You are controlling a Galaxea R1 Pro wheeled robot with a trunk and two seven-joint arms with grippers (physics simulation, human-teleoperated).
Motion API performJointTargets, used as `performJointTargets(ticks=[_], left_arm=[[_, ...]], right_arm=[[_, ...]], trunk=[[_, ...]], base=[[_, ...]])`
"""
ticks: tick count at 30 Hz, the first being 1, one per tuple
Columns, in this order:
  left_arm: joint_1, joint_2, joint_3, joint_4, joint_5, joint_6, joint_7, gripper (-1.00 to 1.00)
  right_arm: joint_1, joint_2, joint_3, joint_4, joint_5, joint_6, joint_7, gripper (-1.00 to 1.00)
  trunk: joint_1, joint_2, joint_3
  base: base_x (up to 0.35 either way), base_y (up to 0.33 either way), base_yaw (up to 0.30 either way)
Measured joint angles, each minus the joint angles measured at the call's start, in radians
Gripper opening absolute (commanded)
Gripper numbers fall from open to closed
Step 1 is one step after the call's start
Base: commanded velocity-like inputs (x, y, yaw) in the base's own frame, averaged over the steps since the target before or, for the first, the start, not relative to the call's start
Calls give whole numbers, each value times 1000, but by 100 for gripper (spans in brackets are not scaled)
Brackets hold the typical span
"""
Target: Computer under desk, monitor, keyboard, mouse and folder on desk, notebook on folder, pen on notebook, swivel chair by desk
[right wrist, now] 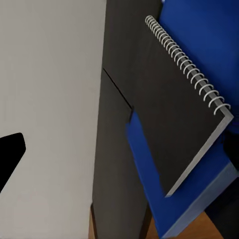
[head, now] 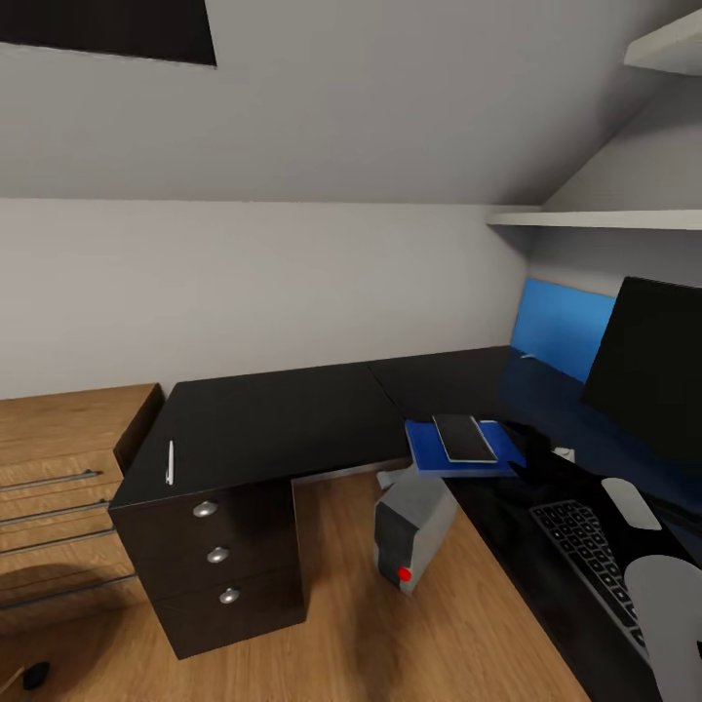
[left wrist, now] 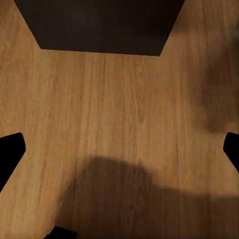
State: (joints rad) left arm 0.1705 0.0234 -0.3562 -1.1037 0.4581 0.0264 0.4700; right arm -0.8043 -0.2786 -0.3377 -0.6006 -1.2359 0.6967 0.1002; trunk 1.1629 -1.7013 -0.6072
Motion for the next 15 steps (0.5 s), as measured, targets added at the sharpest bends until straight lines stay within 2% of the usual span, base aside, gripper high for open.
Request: performJointTargets(ticks=[7,9,10,15], left_arm=[[0,0,-2,0,-1,0,0,100],[0,0,-2,0,-2,0,0,100],[0,0,-2,0,-1,0,0,100],[0,0,-3,0,0,0,0,100]], right_arm=[[0,4,19,-25,4,1,-1,100],[0,6,57,-54,6,1,-2,100],[0,6,96,-73,6,0,-2,100],[0,5,132,-91,8,0,-2,100]], trunk=[[0,0,0],[-8,14,6],[-11,21,9],[-31,56,25]], base=[[0,0,0],[0,0,0],[0,0,0],[0,0,0]])
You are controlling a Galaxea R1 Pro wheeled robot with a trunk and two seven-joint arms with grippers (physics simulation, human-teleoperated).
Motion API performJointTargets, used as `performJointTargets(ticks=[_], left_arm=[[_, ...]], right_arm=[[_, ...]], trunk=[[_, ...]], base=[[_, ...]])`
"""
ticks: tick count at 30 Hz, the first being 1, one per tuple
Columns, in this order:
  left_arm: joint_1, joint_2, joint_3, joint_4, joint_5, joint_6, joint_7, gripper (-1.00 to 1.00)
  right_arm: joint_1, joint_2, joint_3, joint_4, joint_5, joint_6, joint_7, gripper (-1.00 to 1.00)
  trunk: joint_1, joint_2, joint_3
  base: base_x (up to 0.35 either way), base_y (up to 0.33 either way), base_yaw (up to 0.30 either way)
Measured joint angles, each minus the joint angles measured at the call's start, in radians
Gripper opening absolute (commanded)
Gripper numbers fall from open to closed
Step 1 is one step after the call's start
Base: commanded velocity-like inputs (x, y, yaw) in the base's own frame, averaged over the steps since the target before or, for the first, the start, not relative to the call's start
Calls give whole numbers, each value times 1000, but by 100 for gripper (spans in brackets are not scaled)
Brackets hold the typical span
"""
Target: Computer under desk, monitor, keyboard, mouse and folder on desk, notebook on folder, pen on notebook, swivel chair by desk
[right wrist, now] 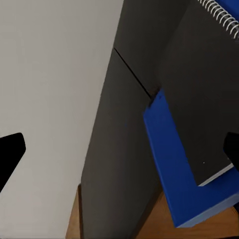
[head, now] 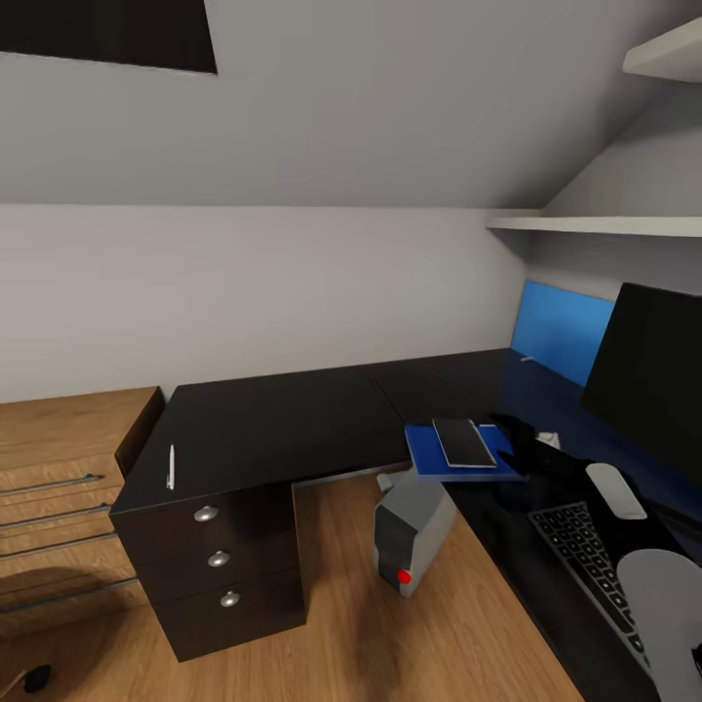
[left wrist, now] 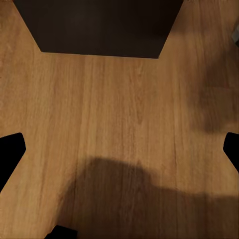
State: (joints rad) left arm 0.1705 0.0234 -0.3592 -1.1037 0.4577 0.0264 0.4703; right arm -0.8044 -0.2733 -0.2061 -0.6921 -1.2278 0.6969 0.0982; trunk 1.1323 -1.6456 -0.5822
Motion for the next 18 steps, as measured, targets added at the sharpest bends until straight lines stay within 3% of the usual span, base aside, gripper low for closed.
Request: performJointTargets(ticks=[9,15,18], left_arm=[[0,0,0,1,2,1,1,100],[0,0,0,2,2,1,2,100],[0,0,0,2,2,1,3,100]], right_arm=[[0,0,32,-35,10,1,-2,100],[0,0,129,-94,96,0,-24,100],[0,0,186,-150,153,0,-81,100]], trunk=[[-35,63,28],[-58,105,47],[-69,126,56]], base=[[0,0,0],[0,0,0],[0,0,0]])
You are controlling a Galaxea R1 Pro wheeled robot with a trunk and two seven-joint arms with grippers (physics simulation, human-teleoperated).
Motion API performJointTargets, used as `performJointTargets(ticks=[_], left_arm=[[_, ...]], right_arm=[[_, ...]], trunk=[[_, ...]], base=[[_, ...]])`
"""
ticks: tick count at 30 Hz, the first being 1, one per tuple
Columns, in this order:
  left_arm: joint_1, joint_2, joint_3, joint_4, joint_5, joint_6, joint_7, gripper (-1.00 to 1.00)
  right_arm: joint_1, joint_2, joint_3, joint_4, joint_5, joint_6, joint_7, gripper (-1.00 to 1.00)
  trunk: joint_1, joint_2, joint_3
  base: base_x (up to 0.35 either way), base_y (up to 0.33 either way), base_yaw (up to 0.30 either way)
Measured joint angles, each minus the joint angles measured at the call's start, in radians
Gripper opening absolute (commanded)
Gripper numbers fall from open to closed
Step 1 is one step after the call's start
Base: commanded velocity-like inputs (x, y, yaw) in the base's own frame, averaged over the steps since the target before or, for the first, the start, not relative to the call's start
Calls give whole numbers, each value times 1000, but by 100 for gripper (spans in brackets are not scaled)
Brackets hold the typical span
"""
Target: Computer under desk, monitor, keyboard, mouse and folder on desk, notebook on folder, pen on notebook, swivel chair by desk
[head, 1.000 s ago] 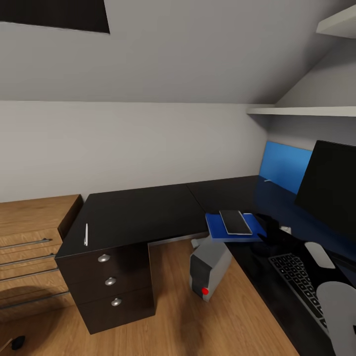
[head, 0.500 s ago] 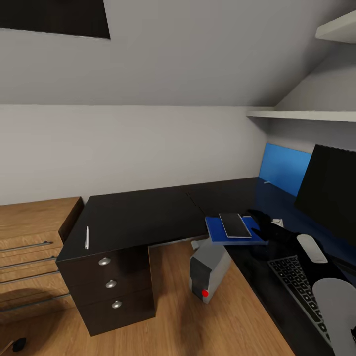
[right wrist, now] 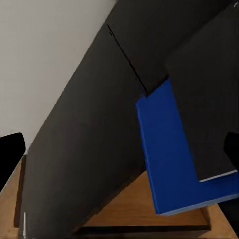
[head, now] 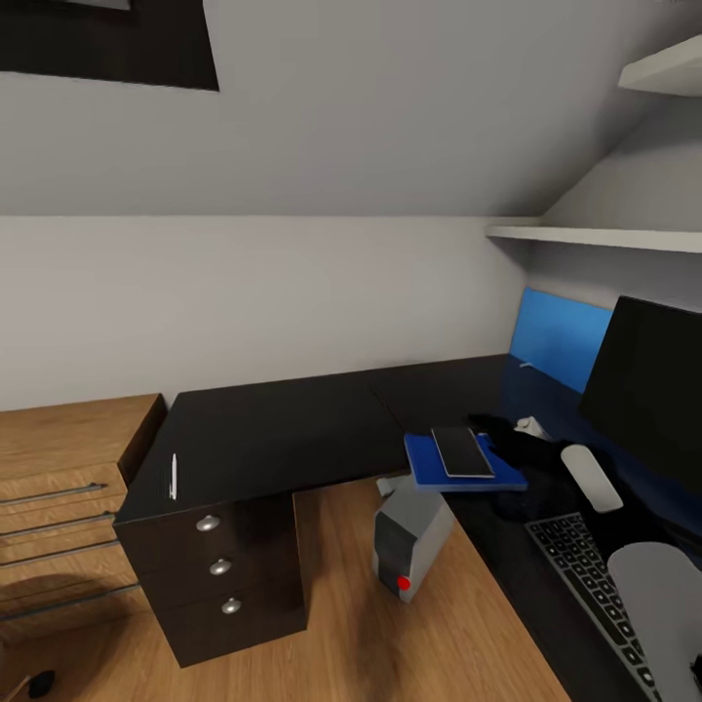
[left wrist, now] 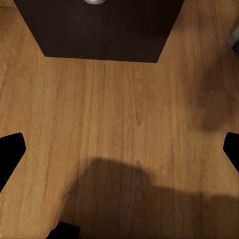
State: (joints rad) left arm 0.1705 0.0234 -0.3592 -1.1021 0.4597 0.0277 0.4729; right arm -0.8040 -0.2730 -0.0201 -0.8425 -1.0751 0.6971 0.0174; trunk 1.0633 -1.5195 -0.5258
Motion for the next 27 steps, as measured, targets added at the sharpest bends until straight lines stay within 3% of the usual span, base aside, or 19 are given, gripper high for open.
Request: performJointTargets(ticks=[1,5,8,18,27], left_arm=[[0,0,0,0,0,0,0,100],[0,0,0,0,0,0,0,100],[0,0,0,0,0,0,0,100],[0,0,6,0,0,0,0,100],[0,0,8,0,1,0,1,100]], right_arm=[[0,3,32,-30,32,1,-39,100],[0,18,103,-88,83,-2,-130,100],[0,33,127,-108,97,1,-165,100],[13,50,145,-122,103,6,-183,100],[15,79,147,-122,107,2,-184,100]], trunk=[[-4,7,3],[-19,35,16],[-31,56,25],[-69,126,56],[-104,189,85]], base=[[0,0,0],[0,0,0],[0,0,0],[0,0,10],[0,0,199]])
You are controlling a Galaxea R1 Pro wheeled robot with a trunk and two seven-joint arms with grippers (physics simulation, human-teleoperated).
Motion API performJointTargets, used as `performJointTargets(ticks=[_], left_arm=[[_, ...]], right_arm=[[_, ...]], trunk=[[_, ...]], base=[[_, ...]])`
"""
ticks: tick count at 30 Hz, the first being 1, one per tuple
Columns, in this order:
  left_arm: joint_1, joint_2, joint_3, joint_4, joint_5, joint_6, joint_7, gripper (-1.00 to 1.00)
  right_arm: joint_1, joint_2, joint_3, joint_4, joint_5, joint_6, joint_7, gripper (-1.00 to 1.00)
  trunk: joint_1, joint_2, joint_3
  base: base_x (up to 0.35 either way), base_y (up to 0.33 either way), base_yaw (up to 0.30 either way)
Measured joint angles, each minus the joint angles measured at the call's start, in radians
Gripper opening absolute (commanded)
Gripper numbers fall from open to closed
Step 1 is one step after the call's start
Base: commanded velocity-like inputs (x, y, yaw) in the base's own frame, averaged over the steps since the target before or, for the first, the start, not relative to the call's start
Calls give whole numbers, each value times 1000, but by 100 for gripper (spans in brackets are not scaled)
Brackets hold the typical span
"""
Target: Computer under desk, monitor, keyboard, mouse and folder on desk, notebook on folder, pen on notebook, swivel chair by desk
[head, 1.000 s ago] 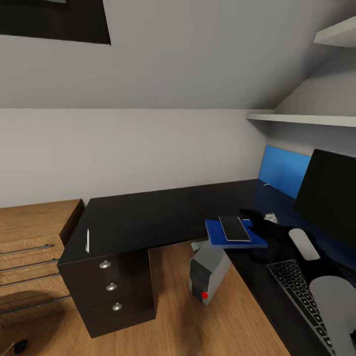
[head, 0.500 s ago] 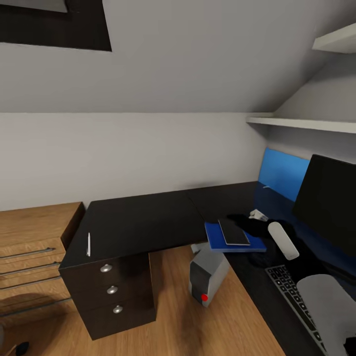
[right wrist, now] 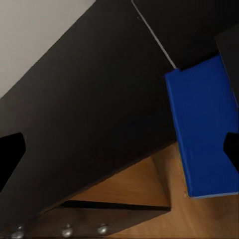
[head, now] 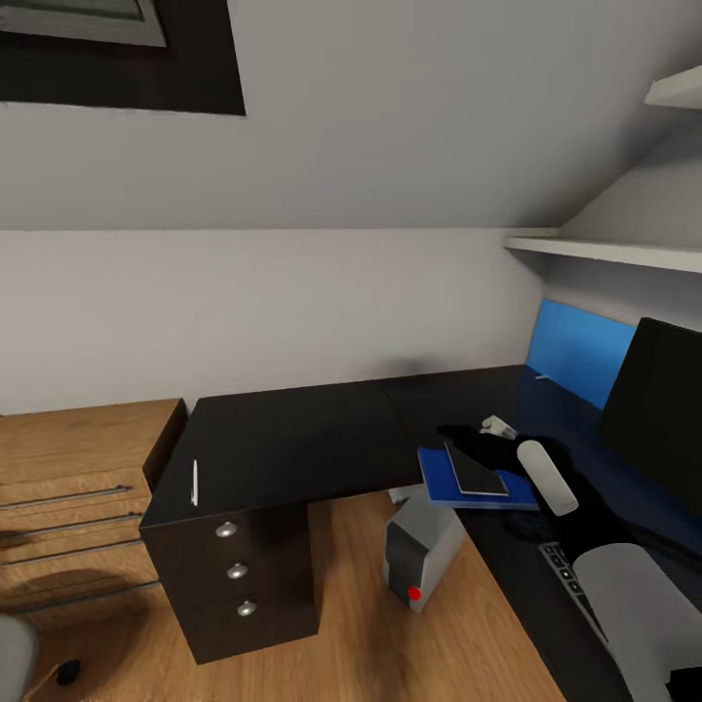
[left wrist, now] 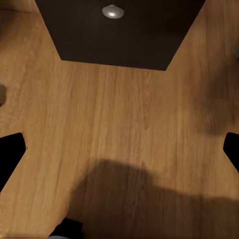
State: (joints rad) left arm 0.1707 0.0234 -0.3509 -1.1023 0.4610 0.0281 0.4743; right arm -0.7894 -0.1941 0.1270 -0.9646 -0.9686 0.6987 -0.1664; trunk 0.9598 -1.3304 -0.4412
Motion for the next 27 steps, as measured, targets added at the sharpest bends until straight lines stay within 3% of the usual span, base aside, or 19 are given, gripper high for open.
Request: performJointTargets(ticks=[5,9,10,11,13,18,24,25,26,27], left_arm=[[0,0,1,5,0,0,0,100],[0,0,0,15,1,0,0,100],[0,0,0,18,2,0,0,100],[0,0,0,19,2,0,0,100],[0,1,0,19,2,0,0,100],[0,1,1,21,2,0,0,100],[0,3,1,21,2,-1,1,100],[0,4,2,21,2,-1,1,100],[0,5,2,20,1,-2,2,100],[0,5,3,19,0,-2,2,100]], right_arm=[[1,29,47,-1,16,-4,-2,100],[1,35,135,-1,29,-12,-4,100],[1,40,195,-1,30,-27,-5,100],[1,44,225,-1,33,-36,-5,100],[1,51,259,-1,38,-47,-6,100],[1,66,299,-2,79,-59,-9,100],[1,112,331,-2,200,-63,-42,100],[1,131,334,-2,237,-64,-62,100],[2,178,336,-1,312,-66,-131,100],[2,189,338,0,329,-66,-149,100]], trunk=[[-4,7,3],[-4,7,3],[-4,7,2],[-4,7,2],[-4,7,1],[-4,7,-3],[-4,7,-8],[-4,7,-8],[-4,7,-9],[-4,7,-10]], base=[[0,0,275],[0,0,277],[0,0,277],[0,0,276],[0,0,274],[0,0,266],[0,0,255],[0,0,247],[0,0,246],[0,0,246]])
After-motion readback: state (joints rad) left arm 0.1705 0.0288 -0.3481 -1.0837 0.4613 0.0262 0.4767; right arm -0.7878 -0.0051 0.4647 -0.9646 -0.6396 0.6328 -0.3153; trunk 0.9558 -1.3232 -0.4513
